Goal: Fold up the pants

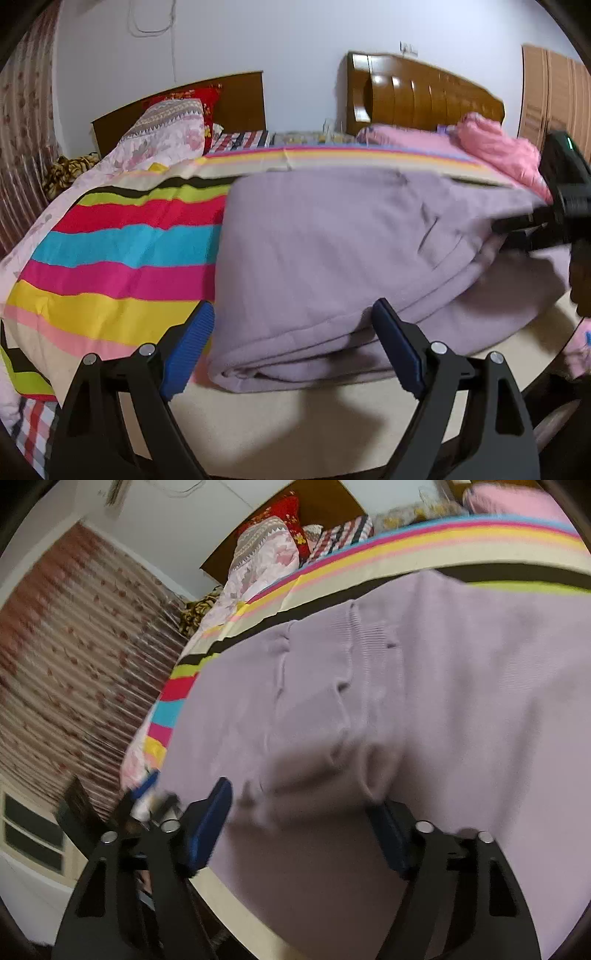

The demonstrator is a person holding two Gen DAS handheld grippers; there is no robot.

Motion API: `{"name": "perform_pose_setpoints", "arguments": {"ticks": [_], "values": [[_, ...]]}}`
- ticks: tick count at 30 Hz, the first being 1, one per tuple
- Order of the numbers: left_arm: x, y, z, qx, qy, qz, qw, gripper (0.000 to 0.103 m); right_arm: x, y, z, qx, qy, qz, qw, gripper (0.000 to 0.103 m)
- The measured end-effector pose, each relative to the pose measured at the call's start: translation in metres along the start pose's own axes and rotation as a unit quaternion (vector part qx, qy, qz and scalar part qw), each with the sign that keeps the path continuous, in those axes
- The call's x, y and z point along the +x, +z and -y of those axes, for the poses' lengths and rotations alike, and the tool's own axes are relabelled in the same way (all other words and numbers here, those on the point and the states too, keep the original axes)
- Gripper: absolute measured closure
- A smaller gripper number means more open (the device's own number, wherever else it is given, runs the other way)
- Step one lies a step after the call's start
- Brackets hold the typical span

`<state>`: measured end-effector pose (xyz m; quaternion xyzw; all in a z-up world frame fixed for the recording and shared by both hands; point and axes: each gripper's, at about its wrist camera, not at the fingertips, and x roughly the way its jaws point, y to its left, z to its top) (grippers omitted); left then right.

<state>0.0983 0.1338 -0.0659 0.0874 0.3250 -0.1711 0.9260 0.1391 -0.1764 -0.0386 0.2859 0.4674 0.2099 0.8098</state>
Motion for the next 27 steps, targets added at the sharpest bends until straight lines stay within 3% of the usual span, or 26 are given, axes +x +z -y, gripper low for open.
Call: {"name": "perform_pose_setpoints", "arguments": {"ticks": [1, 4, 6, 8, 22, 27], "values": [[0.003, -0.003, -0.001, 0.0, -0.001, 0.0, 1.0, 0.016, 0.004, 0.004, 0.002, 0.013, 0.002, 0.005, 1.0, 0.037], [-0.009, -0.008, 0.001, -0.005, -0.008, 0.007, 0.9999, 0.016, 0.006, 0.007, 0.003, 0.024, -0.012, 0.01, 1.0, 0.059], [-0.021, -0.009, 0.006, 0.009, -0.005, 0.017, 0.9998, 0.015, 0.005, 0.004, 0.006, 0.022, -0.018, 0.014, 0.999, 0.081], [-0.03, -0.01, 0.012, 0.019, 0.001, 0.023, 0.9995, 0.015, -0.001, -0.001, 0.012, 0.029, -0.004, 0.024, 0.999, 0.087], [-0.022, -0.011, 0.04, 0.032, 0.002, 0.023, 0.9992, 0.013, -0.037, 0.028, -0.041, -0.004, 0.039, 0.079, 0.996, 0.087], [-0.012, -0.008, 0.035, 0.029, 0.067, 0.016, 0.9972, 0.013, -0.048, 0.036, -0.066, -0.027, 0.052, 0.099, 0.993, 0.087]]}}
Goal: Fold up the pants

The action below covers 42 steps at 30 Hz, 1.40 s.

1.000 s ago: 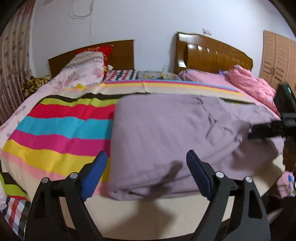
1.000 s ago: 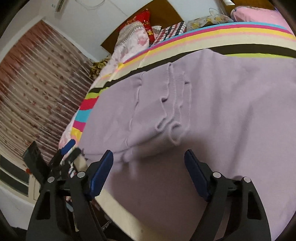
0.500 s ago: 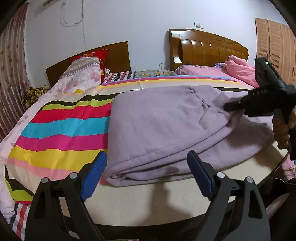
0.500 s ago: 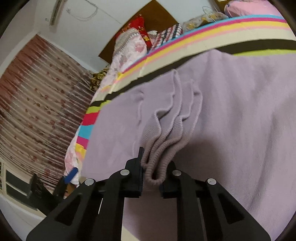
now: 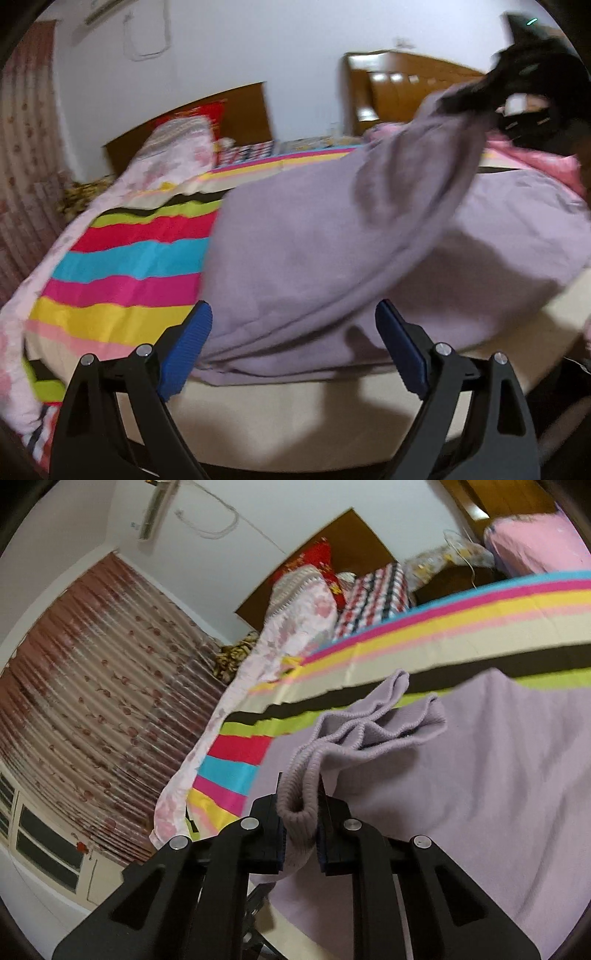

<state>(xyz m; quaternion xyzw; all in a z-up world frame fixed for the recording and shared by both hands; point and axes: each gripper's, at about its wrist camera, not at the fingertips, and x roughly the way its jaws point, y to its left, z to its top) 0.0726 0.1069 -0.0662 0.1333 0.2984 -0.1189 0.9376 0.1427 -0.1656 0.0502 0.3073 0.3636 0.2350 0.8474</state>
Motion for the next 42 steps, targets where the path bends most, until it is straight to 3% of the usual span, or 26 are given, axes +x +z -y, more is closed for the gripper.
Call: {"name": "perform_pose_setpoints", "arguments": {"ticks": [5, 8, 10, 14, 20, 24, 26, 32, 38, 42], "values": [[0.01, -0.002, -0.039, -0.051, 0.078, -0.014, 0.9955, 0.013, -0.01, -0.002, -0.003, -0.012, -0.001, 0.01, 1.0, 0.087], [0.007, -0.006, -0.083, -0.126, 0.073, -0.005, 0.9893, 0.013, -0.003, -0.015, 0.016, -0.005, -0.014, -0.008, 1.0, 0.087], [0.01, -0.01, -0.096, -0.137, 0.057, -0.014, 0.9888, 0.013, 0.011, -0.03, 0.033, 0.012, -0.023, -0.032, 0.999, 0.087], [0.018, -0.019, -0.089, -0.113, 0.065, -0.036, 0.9908, 0.013, 0.033, -0.064, 0.067, 0.043, -0.049, -0.076, 0.995, 0.087], [0.014, -0.018, -0.085, -0.1, 0.069, -0.037, 0.9919, 0.013, 0.005, -0.058, 0.045, 0.01, -0.047, -0.044, 0.998, 0.087], [0.017, -0.019, -0.08, -0.077, 0.076, -0.038, 0.9934, 0.013, 0.013, -0.075, 0.063, 0.016, -0.075, -0.06, 0.995, 0.088], [0.018, -0.019, -0.079, -0.075, 0.077, -0.038, 0.9935, 0.013, 0.014, -0.08, 0.077, 0.032, -0.057, -0.05, 0.997, 0.092], [0.015, -0.016, -0.072, -0.034, 0.095, -0.044, 0.994, 0.013, 0.005, -0.076, 0.067, 0.005, -0.076, -0.046, 0.996, 0.091], [0.003, -0.013, -0.067, -0.007, 0.086, -0.053, 0.9949, 0.013, 0.005, -0.08, 0.077, 0.017, -0.071, -0.047, 0.996, 0.091], [-0.037, -0.005, -0.067, 0.028, 0.053, -0.028, 0.9978, 0.013, 0.001, -0.081, 0.077, 0.002, -0.075, -0.052, 0.996, 0.091]]}}
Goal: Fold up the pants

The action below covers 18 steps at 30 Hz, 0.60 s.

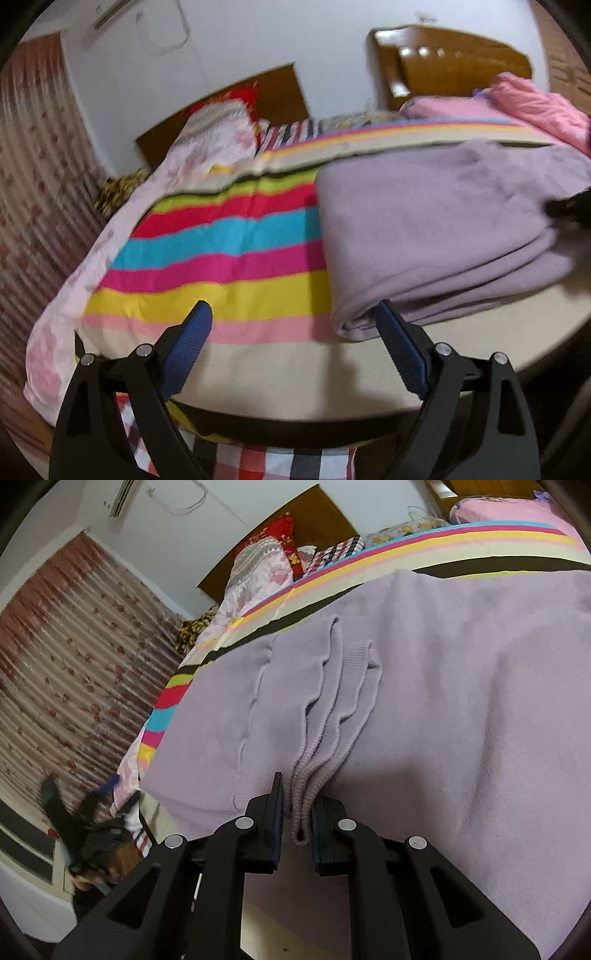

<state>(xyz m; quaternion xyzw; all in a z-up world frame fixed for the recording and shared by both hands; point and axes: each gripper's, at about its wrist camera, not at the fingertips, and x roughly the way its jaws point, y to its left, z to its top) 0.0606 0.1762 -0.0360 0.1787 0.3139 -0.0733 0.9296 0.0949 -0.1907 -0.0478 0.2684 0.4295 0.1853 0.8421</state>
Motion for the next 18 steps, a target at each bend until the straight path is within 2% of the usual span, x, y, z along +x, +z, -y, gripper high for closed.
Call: {"name": "perform_pose_setpoints", "arguments": {"ticks": [1, 3, 5, 7, 8, 10, 11, 12, 14, 16, 18], "values": [[-0.014, 0.006, -0.006, -0.01, -0.011, 0.017, 0.9998, 0.012, -0.003, -0.001, -0.001, -0.008, -0.009, 0.001, 1.0, 0.09], [-0.034, 0.02, -0.018, -0.044, -0.033, 0.049, 0.9973, 0.003, -0.014, 0.0, -0.005, -0.025, -0.024, 0.003, 0.999, 0.078], [-0.044, 0.04, -0.028, -0.091, -0.062, 0.084, 0.9904, 0.001, -0.029, 0.005, -0.015, -0.063, -0.072, 0.029, 0.995, 0.076], [-0.038, 0.058, -0.031, -0.131, -0.084, 0.091, 0.9836, 0.001, -0.038, 0.011, -0.034, -0.12, -0.108, 0.055, 0.985, 0.076], [-0.026, 0.074, -0.028, -0.154, -0.098, 0.081, 0.9799, 0.002, -0.037, 0.012, -0.043, -0.139, -0.114, 0.059, 0.982, 0.073], [0.005, 0.102, -0.016, -0.176, -0.136, 0.047, 0.9737, 0.002, -0.024, 0.016, -0.065, -0.187, -0.11, 0.046, 0.975, 0.049], [0.021, 0.114, -0.006, -0.181, -0.145, 0.027, 0.9724, 0.002, -0.015, 0.016, -0.074, -0.209, -0.102, 0.035, 0.972, 0.026], [0.035, 0.124, 0.001, -0.181, -0.145, 0.01, 0.9727, 0.002, -0.007, 0.014, -0.081, -0.23, -0.096, 0.032, 0.968, 0.022], [0.074, 0.147, 0.025, -0.159, -0.14, -0.023, 0.977, 0.002, 0.012, 0.013, -0.093, -0.255, -0.106, 0.019, 0.961, 0.022], [0.106, 0.161, 0.04, -0.143, -0.129, -0.043, 0.9803, 0.002, 0.026, 0.013, -0.097, -0.263, -0.107, 0.002, 0.959, 0.027], [0.134, 0.164, 0.05, -0.134, -0.133, -0.065, 0.9797, 0.002, 0.037, 0.015, -0.095, -0.262, -0.113, -0.012, 0.958, 0.027]]}}
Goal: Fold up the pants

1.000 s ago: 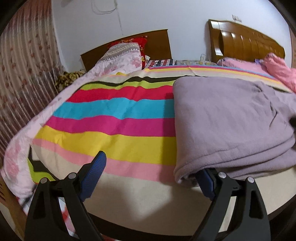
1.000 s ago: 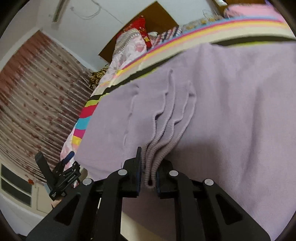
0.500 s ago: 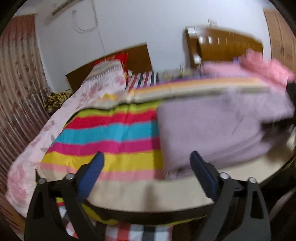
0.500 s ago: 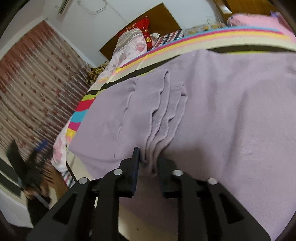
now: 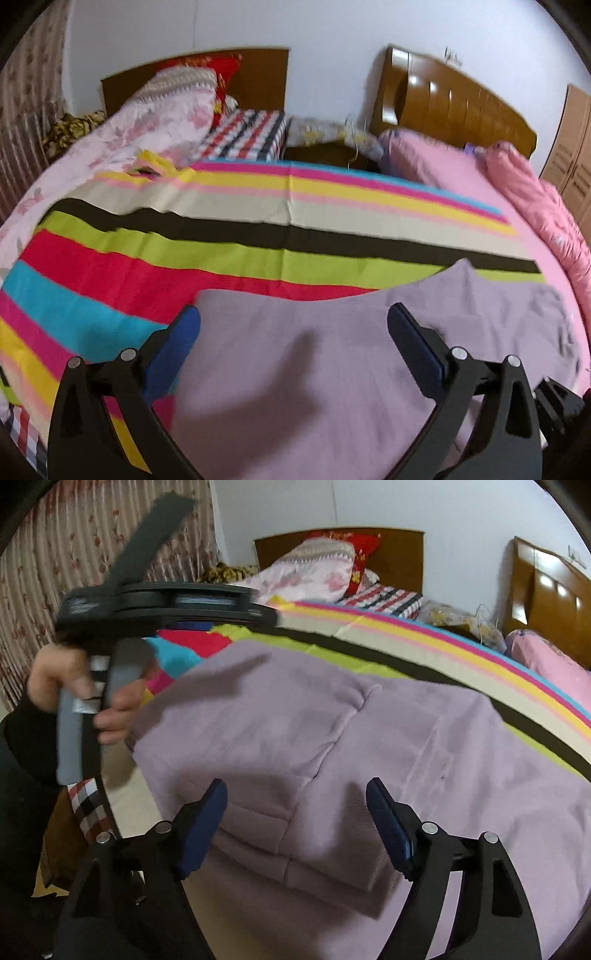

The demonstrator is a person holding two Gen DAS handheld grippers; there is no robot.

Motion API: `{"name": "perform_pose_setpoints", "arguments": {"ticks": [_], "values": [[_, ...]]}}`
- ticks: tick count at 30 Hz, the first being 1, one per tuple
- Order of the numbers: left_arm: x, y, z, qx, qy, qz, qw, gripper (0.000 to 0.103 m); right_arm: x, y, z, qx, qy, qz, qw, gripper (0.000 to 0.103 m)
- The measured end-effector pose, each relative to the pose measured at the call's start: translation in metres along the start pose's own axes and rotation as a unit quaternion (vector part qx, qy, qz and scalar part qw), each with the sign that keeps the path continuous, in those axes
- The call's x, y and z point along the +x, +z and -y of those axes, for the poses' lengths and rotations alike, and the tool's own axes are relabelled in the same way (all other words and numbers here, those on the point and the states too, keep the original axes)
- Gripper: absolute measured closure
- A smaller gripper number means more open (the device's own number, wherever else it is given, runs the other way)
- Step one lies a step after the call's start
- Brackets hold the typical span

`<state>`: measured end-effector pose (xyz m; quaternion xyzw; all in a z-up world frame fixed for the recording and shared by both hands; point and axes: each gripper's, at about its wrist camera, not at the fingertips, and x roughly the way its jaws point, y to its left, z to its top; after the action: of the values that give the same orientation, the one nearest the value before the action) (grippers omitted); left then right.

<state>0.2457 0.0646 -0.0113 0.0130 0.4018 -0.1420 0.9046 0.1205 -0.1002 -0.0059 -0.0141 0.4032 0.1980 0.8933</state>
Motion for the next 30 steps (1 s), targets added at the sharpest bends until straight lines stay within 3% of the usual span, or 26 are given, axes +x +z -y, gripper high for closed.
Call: {"name": "perform_pose_setpoints", "arguments": {"ticks": [2, 4, 8, 16, 18, 19, 21, 23, 25, 28, 30], "values": [[0.027, -0.009, -0.002, 0.0, 0.018, -0.03, 0.9994, 0.002, 0.015, -0.007, 0.005, -0.004, -0.025, -0.029, 0.999, 0.027], [0.055, -0.025, -0.009, -0.002, 0.031, -0.06, 0.9977, 0.001, 0.019, -0.017, 0.011, -0.012, -0.019, -0.015, 1.0, 0.027], [0.055, -0.027, -0.013, -0.003, 0.036, -0.046, 0.9983, 0.001, 0.022, -0.021, 0.01, -0.012, -0.031, -0.014, 0.999, 0.027], [0.055, -0.031, -0.006, -0.001, 0.049, -0.047, 0.9977, 0.001, 0.012, -0.024, 0.011, -0.008, -0.01, -0.014, 1.0, 0.025], [0.055, -0.031, -0.004, 0.001, 0.052, -0.05, 0.9974, 0.001, 0.006, -0.027, 0.018, -0.001, -0.01, -0.03, 0.999, 0.014], [0.055, -0.031, -0.003, 0.001, 0.053, -0.051, 0.9973, 0.001, 0.001, -0.03, 0.023, 0.014, -0.011, -0.043, 0.999, 0.015], [0.052, -0.029, -0.001, 0.005, 0.059, -0.053, 0.9968, 0.001, -0.024, -0.037, 0.036, 0.04, 0.001, -0.02, 0.999, 0.015], [0.045, -0.028, 0.005, 0.005, 0.088, -0.052, 0.9948, 0.002, -0.065, -0.051, 0.053, 0.058, 0.011, 0.029, 0.998, 0.014], [0.025, -0.026, 0.017, -0.004, 0.114, -0.025, 0.9931, 0.002, -0.099, -0.068, 0.075, 0.088, 0.007, 0.066, 0.994, 0.014], [-0.004, -0.03, 0.045, 0.003, 0.071, 0.017, 0.9973, 0.002, -0.149, -0.107, 0.12, 0.168, -0.003, 0.115, 0.979, 0.014], [-0.014, -0.036, 0.068, 0.016, 0.041, 0.025, 0.9987, 0.002, -0.175, -0.139, 0.152, 0.23, -0.017, 0.136, 0.963, 0.014]]}}
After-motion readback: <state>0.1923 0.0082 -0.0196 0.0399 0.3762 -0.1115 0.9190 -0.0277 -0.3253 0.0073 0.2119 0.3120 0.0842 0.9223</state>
